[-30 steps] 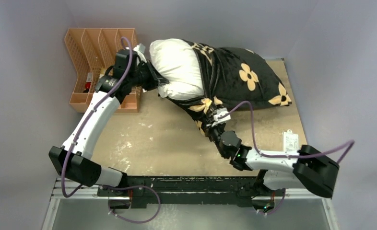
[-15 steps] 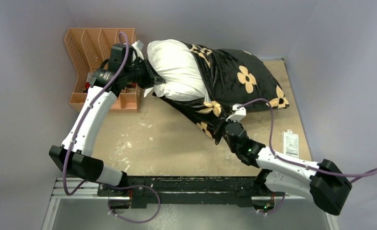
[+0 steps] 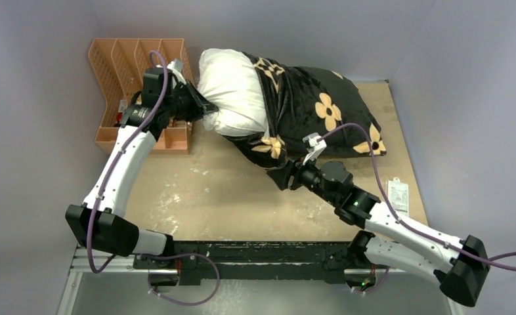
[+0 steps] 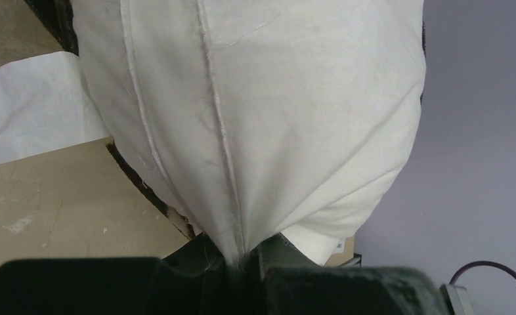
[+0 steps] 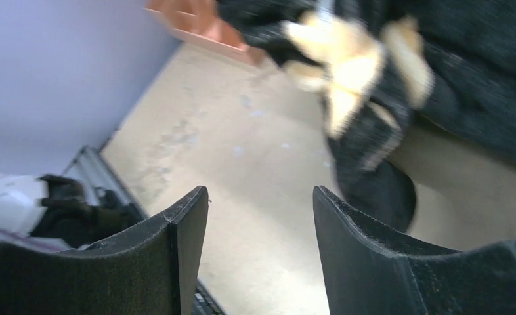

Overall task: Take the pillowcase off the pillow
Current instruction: Remove the pillow from the pillowcase.

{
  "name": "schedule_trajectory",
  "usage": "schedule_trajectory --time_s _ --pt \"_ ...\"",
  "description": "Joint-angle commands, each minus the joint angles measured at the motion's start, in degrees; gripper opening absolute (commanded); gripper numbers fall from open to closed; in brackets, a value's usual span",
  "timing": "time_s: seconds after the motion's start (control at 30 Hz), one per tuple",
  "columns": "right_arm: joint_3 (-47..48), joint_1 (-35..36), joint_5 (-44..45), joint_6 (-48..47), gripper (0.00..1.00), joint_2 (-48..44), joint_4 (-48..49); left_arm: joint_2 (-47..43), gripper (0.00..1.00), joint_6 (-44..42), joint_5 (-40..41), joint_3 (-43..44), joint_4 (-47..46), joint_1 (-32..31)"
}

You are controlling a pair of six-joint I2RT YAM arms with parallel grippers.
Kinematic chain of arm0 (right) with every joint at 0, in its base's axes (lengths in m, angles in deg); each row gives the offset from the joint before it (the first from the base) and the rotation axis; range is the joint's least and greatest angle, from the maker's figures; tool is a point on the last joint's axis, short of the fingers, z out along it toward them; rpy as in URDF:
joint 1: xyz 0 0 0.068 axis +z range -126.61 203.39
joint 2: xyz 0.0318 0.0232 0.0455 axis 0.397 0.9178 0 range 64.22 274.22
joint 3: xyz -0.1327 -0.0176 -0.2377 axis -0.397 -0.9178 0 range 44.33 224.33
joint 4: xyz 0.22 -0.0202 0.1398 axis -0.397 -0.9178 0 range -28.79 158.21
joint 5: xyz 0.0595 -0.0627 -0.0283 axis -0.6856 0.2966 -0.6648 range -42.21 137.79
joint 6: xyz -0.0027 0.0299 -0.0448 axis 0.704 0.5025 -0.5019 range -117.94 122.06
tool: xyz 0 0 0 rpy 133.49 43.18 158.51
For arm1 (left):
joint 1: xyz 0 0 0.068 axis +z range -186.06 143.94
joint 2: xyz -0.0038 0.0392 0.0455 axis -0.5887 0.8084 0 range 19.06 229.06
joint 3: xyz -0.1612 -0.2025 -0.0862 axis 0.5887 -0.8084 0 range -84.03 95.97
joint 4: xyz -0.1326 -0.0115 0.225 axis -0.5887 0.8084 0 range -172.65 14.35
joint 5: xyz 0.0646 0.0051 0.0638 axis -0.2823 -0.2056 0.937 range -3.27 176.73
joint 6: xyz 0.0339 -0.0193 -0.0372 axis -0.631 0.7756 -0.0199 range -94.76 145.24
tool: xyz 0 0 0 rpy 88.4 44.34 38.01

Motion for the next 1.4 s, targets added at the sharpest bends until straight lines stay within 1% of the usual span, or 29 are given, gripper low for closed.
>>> schedule_trajectory --time_s 0.0,0.1,0.2,0.27,0.33,0.53,0.6,0.67,0.7,0.8,0.83,0.9,1.0,1.1,1.2,1.23,1.33,1.37 --pt "4.5 5.2 -1.5 1.8 0.63 -1.2 3.8 -4.8 0.00 2.1 2.5 1.7 -14.1 -2.0" --pt "5.9 10.7 4.8 1.4 0.65 4.7 11.1 -3.8 0.00 1.9 4.4 2.2 -14.2 -5.8" --pt "7.3 13.1 10.5 2.7 0.66 12.0 20.4 -3.0 0.00 1.8 5.8 2.9 -14.3 -10.8" --pt "5.9 14.1 14.0 1.9 0.67 16.7 32.3 -3.0 0.00 2.8 5.9 2.6 -15.2 -12.6" --pt "5.1 15.4 21.1 1.2 0.67 21.0 42.5 -3.3 0.00 4.4 5.2 2.2 -16.6 -14.0" --pt "4.6 16.7 35.4 -7.7 0.69 35.5 75.6 -4.5 0.00 5.9 8.1 1.0 -16.9 -19.6" --pt "5.7 17.4 40.4 -11.2 0.70 39.8 84.1 -5.2 0.00 6.2 8.8 0.2 -17.0 -20.5" --pt "7.1 17.7 45.7 -14.0 0.70 43.3 90.0 -5.8 0.00 6.8 9.1 -0.5 -17.5 -21.1" --pt "8.1 17.8 49.5 -14.8 0.69 44.9 90.9 -5.9 0.00 7.1 9.2 -0.6 -17.6 -21.3" --pt "11.6 17.6 55.3 -19.4 0.68 47.3 90.5 -6.3 0.00 7.3 9.5 -0.4 -17.9 -21.8" --pt "12.4 17.5 55.8 -19.8 0.65 47.8 90.8 -6.4 0.00 7.4 9.5 -0.3 -17.7 -21.9" --pt "13.7 17.0 55.6 -20.3 0.63 48.0 91.1 -6.3 0.00 7.5 9.6 -0.3 -17.8 -22.1" --pt "13.8 17.0 55.0 -19.4 0.67 46.9 90.7 -6.2 0.00 7.6 9.5 -0.2 -17.9 -22.2" --pt "14.4 16.8 57.2 -16.0 0.68 46.7 90.4 -5.6 0.00 8.1 9.8 0.6 -18.6 -22.3" --pt "18.8 16.8 61.2 -18.7 0.69 48.6 90.7 -4.8 0.00 8.9 9.9 0.6 -19.6 -22.6" --pt "19.9 16.7 63.3 -18.3 0.68 49.2 90.6 -5.1 0.00 9.1 9.9 0.2 -20.0 -22.7" --pt "22.6 15.4 68.9 -21.2 0.51 50.1 90.9 -6.1 0.00 9.7 10.5 -0.7 -20.7 -22.9" --pt "23.1 14.8 70.7 -22.3 0.41 50.3 90.9 -6.2 0.00 9.5 10.6 -0.5 -20.3 -22.9"
